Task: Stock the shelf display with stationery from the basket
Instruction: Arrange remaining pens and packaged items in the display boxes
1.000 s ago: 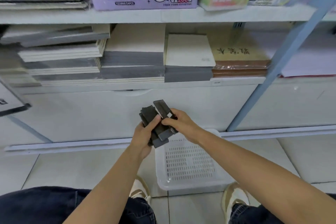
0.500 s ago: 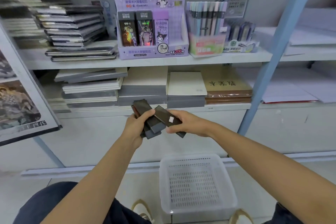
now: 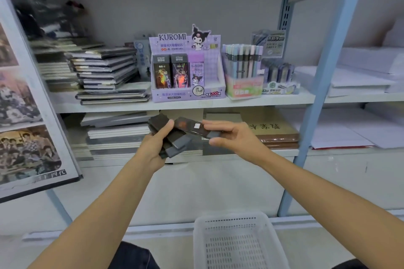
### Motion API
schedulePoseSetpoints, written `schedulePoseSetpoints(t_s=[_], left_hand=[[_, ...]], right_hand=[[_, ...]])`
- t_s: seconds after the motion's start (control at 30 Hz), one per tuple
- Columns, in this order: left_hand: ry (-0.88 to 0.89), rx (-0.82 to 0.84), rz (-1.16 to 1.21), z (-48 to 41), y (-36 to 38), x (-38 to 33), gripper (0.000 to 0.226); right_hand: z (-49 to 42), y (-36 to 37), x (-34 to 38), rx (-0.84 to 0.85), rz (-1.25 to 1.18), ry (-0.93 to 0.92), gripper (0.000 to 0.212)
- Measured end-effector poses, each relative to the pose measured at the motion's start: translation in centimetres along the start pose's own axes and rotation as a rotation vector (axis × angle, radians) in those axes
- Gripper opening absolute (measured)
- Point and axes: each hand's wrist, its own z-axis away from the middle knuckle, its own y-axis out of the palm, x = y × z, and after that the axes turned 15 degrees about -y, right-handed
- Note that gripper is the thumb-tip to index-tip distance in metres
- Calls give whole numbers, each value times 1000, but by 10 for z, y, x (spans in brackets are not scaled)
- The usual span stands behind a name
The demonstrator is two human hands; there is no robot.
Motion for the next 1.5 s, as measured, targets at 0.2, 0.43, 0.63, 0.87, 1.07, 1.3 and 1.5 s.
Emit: schedulePoseSetpoints(t_s=[0.2,0.43,0.63,0.87,1.07,1.3,1.5], left_hand=[[98,51,-114,10,14,-40,52],[287,5,-200,5,10,-85,36],[347,-61,-253,-10,-12,-108,36],[354,-59,-246,-23,-29,-120,50],[349,-39,-236,-27,-33,-125,52],[351,0,-244,-27,-29,-125,49],[339,10,-226,-23,-27,-122,51]], right_hand=[[-54,-14,23,-436,88,-185,19],[-145,-47,37,-341,478,-215,16],[-200,-29,35,-106,632,-243,20],[-232,6,18,133,744,-273,19],[-247,2,18,315,807,-218,14],[-250,20,12,243,791,-271,26],[-234,30,-6,19,865,-390,24]])
